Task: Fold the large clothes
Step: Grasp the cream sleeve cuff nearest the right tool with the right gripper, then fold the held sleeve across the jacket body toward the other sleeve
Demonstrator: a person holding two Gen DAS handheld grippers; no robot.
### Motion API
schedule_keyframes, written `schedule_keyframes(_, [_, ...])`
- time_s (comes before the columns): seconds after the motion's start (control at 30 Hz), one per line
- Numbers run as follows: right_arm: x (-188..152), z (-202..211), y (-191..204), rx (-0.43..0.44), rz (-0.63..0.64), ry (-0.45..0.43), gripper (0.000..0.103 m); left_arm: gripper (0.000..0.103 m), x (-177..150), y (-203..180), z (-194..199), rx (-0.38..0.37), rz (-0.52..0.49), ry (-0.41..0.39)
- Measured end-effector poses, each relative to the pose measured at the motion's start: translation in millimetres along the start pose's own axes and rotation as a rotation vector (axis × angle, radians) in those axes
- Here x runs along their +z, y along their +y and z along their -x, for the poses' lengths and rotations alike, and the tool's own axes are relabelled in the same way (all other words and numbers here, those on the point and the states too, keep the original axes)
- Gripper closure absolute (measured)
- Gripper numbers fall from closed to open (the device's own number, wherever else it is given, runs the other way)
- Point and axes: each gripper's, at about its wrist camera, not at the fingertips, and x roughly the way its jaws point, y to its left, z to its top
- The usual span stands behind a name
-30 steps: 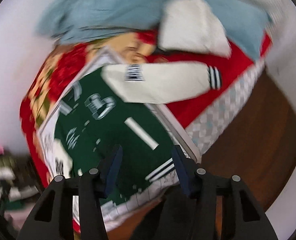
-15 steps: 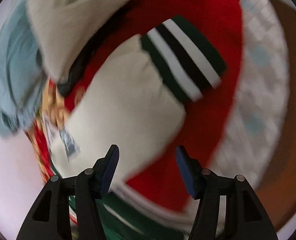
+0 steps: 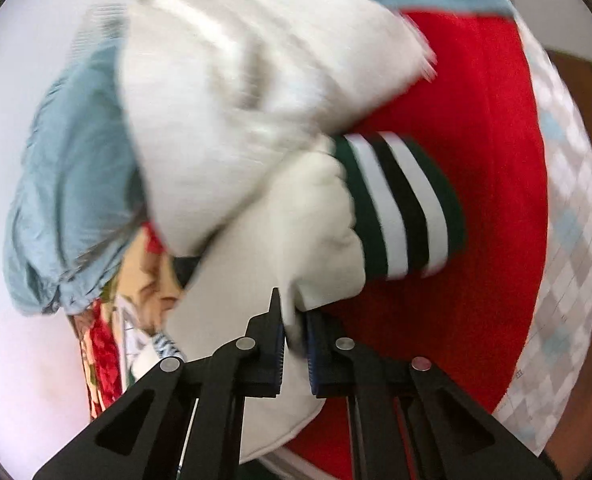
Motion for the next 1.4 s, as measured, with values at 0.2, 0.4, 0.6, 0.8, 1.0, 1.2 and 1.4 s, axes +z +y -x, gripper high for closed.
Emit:
schedule_keyframes(0.2, [-31.7, 23.3, 104.5, 0.044, 0.214, -0.033, 0.095, 0.0, 4.3, 27.1, -10.0, -0.038, 0.068, 0.013])
schedule_keyframes(0.4, [-115.8, 31.4, 217.3, 0.13, 0.43, 0.001, 0.095, 0.0, 4.7, 87.7, -19.1, -0.038, 0.157, 0.01])
schedule_keyframes(0.6, [-271.6, -4.9, 336.2, 0.229, 0.723, 0.17, 0.096, 0.0, -6.1, 184.4, -32.6, 0.034, 0.293, -0.006])
schedule_keyframes(0.8, [-498.2, -57.9, 400.0, 0.228, 1.164, 0.391, 0.096, 0.0, -47.3, 285.7, -60.8, 0.125, 0.471, 0.06])
schedule_keyframes(1.0, [-663.9, -122.1, 368.0, 0.064, 1.561, 0.752, 0.065, 0.0, -108.1, 360.2, -83.0, 0.158, 0.615, 0.162])
schedule_keyframes(1.2, [-614.4, -66.2, 344.6, 0.291, 1.378, 0.899, 0.034, 0.0, -174.8, 411.4, -101.9, 0.027, 0.83, 0.27])
schedule_keyframes(1.4, [-536.4, -74.1, 309.4, 0.099, 1.239, 0.822, 0.034, 0.001, -221.2, 449.4, -153.4, -0.171, 1.14, 0.332])
